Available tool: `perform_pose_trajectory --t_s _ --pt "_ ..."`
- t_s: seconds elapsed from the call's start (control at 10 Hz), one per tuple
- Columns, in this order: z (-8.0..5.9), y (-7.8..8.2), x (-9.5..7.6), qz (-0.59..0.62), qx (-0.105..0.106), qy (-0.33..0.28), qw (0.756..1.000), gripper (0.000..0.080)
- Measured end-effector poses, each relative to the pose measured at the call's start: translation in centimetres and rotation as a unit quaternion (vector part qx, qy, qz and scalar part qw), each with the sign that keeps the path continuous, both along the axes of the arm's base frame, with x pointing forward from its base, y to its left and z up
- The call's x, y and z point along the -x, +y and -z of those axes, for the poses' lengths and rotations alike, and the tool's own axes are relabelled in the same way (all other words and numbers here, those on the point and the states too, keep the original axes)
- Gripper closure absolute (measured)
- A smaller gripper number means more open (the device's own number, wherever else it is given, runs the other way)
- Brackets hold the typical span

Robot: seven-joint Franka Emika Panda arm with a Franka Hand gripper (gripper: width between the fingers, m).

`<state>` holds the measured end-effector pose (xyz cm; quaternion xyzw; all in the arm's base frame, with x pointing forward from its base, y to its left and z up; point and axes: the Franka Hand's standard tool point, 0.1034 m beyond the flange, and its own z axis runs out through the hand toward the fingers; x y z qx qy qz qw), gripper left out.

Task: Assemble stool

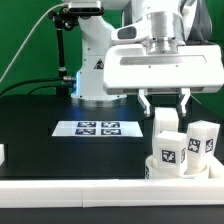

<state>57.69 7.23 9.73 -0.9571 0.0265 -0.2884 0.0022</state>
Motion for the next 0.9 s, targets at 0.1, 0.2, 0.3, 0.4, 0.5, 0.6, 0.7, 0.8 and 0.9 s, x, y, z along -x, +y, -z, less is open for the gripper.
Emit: perform_pose_trajectory --t_s 0.1,0.2,0.3,0.4,0.5,0.6,0.7,0.8,0.9 --pt "0.22 0.01 0.14 0.0 0.0 0.005 1.0 0.0461" --pt "0.23 0.01 0.14 -0.001 0.0 0.006 1.0 0.0268" --pt "0.25 0.0 0.15 -0.001 0.0 0.006 1.0 0.0268" --pt "0.29 0.0 0.17 -0.001 0.001 0.006 1.0 0.0177" --pt "0.31 0.0 0.18 -0.001 0.001 0.006 1.0 0.0154" --pt "0.33 -0.01 0.18 -0.001 0.001 0.006 1.0 0.0154" --pt "0.36 -0.01 0.2 -0.002 0.001 0.007 1.0 0.0151" --pt "0.37 -0.01 0.2 -0.002 0.001 0.007 1.0 0.0151" --pt "0.38 -0.01 0.21 -0.002 0.002 0.007 1.0 0.015"
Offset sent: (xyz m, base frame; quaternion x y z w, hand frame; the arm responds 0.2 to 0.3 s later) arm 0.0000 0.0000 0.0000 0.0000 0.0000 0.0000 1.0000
